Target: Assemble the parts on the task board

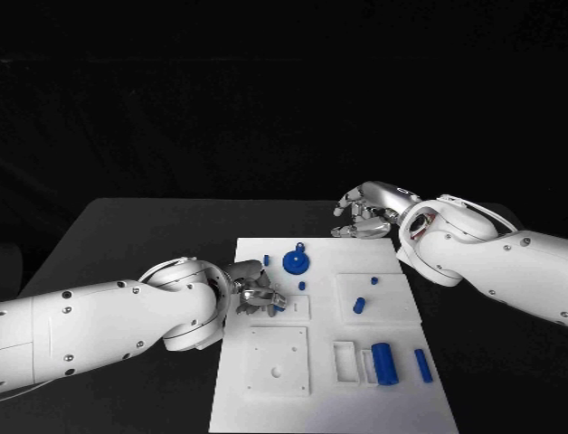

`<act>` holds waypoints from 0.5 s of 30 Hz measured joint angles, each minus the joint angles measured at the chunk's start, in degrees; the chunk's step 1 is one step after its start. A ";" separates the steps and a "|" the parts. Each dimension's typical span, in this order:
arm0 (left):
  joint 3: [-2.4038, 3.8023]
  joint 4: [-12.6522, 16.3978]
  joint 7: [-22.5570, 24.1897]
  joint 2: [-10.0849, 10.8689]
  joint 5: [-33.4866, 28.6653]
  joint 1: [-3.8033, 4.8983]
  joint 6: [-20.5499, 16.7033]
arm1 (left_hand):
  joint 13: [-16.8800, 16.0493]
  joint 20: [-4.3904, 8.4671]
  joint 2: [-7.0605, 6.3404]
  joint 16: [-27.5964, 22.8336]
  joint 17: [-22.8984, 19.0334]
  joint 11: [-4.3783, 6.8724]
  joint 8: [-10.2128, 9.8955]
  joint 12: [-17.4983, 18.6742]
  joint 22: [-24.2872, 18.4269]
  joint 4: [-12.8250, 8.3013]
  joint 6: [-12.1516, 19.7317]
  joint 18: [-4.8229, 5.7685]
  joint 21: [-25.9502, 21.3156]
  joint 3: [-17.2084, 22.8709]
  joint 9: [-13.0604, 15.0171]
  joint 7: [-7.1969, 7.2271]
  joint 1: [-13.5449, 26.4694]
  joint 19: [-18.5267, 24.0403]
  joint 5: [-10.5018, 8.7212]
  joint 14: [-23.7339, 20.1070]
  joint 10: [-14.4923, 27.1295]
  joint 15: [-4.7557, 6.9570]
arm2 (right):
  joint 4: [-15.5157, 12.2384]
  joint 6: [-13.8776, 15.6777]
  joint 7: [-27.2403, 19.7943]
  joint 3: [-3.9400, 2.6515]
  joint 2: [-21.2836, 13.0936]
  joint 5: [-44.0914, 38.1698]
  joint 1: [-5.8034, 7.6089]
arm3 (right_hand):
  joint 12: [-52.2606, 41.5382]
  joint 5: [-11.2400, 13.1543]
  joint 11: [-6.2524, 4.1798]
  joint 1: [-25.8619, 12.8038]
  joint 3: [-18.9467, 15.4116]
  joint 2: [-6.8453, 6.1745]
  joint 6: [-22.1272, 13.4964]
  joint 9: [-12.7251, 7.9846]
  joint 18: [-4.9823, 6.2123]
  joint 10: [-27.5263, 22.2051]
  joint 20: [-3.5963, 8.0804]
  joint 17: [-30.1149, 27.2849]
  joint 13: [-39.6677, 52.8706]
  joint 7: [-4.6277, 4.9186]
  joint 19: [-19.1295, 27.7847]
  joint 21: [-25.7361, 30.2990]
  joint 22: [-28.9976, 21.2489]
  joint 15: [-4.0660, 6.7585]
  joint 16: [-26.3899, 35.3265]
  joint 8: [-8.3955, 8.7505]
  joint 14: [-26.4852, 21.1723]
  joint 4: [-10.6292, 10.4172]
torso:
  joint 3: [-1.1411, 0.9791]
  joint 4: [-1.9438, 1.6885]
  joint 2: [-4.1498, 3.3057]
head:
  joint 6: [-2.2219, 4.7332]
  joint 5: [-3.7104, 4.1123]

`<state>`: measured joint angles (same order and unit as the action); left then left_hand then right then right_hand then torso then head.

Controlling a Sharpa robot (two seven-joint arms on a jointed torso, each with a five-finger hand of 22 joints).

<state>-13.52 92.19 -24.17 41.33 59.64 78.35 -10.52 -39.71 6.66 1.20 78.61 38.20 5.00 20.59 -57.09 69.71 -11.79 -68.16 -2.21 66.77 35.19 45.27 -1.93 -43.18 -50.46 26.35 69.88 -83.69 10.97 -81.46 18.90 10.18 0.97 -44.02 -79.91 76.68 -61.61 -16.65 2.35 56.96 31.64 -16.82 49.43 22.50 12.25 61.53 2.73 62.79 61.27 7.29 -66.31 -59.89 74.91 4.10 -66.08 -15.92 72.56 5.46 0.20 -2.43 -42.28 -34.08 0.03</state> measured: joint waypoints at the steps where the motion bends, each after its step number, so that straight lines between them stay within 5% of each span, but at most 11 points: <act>1: 0.02 -0.07 -0.01 -0.05 -0.02 0.00 0.08 | 0.00 0.00 0.07 0.20 0.00 0.00 0.00 0.00 -0.02 -0.07 0.00 0.00 0.00 -0.07 0.00 0.00 0.07 0.00 0.22 0.00 0.00 0.00 | 0.02 -0.01 0.00 0.00 0.01 0.00 0.00 | 0.00 0.00 0.00 0.00 0.00 0.00 0.00 0.00 0.00 0.00 0.00 0.00 0.00 0.00 0.00 0.00 0.00 0.00 0.00 0.00 0.00 0.00 | 0.00 0.00 0.00 | -0.01 0.00; 15: 0.46 -0.87 -0.57 -1.03 -0.33 0.12 2.26 | 0.00 0.00 0.10 0.41 -0.14 -0.10 0.00 -0.27 -0.35 -0.15 0.00 0.00 0.54 -0.15 -0.01 0.00 0.10 0.00 1.42 0.00 0.10 0.00 | 0.07 -0.12 0.00 0.00 0.10 0.00 0.00 | 0.00 0.00 0.00 0.00 -0.01 0.00 -0.15 -0.01 0.00 0.00 -0.09 0.00 -0.06 -0.04 0.09 0.00 0.00 0.00 0.00 0.00 0.00 -0.01 | -0.03 -0.01 0.05 | -0.09 0.18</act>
<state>-13.06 91.31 -24.74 40.29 59.31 78.47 -8.26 -39.71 6.65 1.30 79.02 38.06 4.90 20.59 -57.35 69.35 -11.94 -68.16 -2.21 67.31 35.04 45.26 -1.94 -43.07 -50.47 27.77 69.88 -83.59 10.97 -81.39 18.78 10.18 0.97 -43.92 -79.91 76.68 -61.61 -16.64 2.35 56.96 31.63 -16.82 49.28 22.49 12.25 61.53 2.64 62.79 61.21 7.25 -66.22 -59.89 74.90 4.10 -66.08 -15.92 72.56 5.45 0.16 -2.44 -42.22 -34.17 0.20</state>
